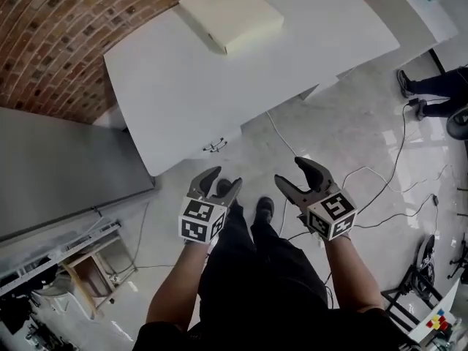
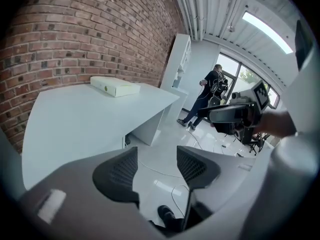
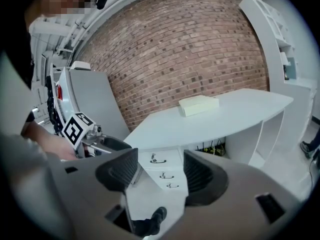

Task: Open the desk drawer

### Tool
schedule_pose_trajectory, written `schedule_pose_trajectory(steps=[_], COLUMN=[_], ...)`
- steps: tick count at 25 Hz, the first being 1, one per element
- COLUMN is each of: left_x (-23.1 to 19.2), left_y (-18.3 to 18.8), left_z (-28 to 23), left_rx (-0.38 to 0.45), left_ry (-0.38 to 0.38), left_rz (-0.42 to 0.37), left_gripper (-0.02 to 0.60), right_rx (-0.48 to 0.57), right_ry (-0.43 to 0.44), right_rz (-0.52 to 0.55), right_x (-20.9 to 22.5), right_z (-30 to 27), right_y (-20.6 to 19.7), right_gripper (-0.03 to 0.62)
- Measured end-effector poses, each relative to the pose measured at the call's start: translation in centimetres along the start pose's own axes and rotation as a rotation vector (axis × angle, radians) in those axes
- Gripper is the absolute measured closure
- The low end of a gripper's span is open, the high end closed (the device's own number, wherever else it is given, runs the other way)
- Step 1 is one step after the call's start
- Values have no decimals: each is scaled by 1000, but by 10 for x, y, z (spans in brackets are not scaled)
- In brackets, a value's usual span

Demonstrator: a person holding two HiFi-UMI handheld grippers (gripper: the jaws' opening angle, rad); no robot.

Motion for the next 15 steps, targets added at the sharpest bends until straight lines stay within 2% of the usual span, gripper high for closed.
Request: schedule_pose_trajectory(steps=[7,15], left_x=[-26,-52], left_y=[-37,-68], left_z=[-60,-108], left_rx=[-37,-100], left_ry=[37,65], left_rz=[42,2], left_gripper=[334,334], right_rx=[-70,-90], right_ry=[51,139], right_rz=[-21,-12], right_x=[13,23], right_z=[-41,-87], right_y=[-54,-87], right_gripper=[314,315])
Point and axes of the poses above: the fingertips, and each gripper's own axes: z backward along the fingers, x to its right, y out of its top, the point moved 2 cm from there along z, backward along the fingers, and after that the axes turned 6 degrees about y, right-handed, at the moved point
